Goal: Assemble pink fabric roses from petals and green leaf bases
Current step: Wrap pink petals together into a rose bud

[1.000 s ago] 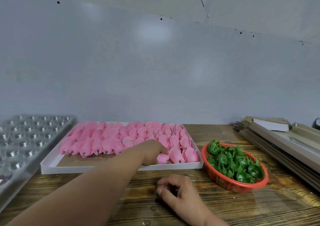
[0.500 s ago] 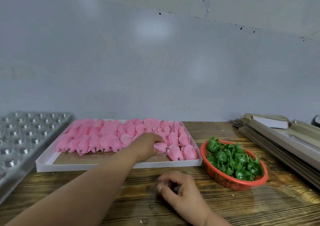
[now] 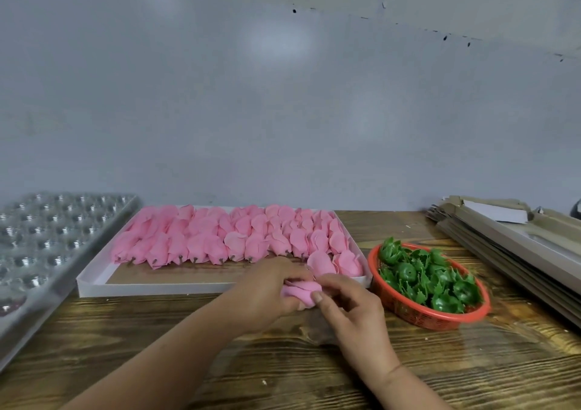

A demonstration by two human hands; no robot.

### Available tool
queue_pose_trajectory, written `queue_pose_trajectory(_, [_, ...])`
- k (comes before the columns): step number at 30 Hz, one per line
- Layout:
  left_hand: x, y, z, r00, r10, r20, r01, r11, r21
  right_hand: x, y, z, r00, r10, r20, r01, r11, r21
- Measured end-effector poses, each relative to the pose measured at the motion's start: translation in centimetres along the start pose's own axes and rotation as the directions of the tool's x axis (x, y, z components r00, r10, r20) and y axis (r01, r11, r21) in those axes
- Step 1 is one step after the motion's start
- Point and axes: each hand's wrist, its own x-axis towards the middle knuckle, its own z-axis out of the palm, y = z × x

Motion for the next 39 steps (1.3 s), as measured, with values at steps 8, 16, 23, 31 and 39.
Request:
queue_pose_trajectory(8, [-0.8,-0.1,1.4,0.992,-0.085,-0.091,0.066,0.98,-0.19,-0.2,-0.5,0.3,0.983,0.097,0.159,-0.12,0.982,0.145])
queue_pose_trajectory(16, [-1.2,0.9,1.3,0.929,-0.368,0.029,0.326,0.782,-0.53,0.9,0.2,-0.3,0.975,0.217,-0.041,-0.186,0.906,0.38])
queue_pose_trajectory(23, [-2.6,6.5,5.4,0.773,-0.423,0.472,0.501,-0.049,-0.864,0.6,-0.7,0.0,0.982,0.18,-0.05,-0.148,0.914,0.379])
queue_pose_trajectory(31, [-1.5,6.6,6.3,0.829,-0.449,0.334,0.192,-0.331,-0.924,-1.1,-1.8,1.5,0.995,0.046,-0.088,-0.04,0.997,0.067])
queue_pose_trajectory(39, [-2.3,5.6,6.0,0.93,-0.306,0.203,0.1,-0.322,-0.942,-1.1,-2.5,1.7,0.976,-0.169,-0.136,0.156,0.982,-0.104])
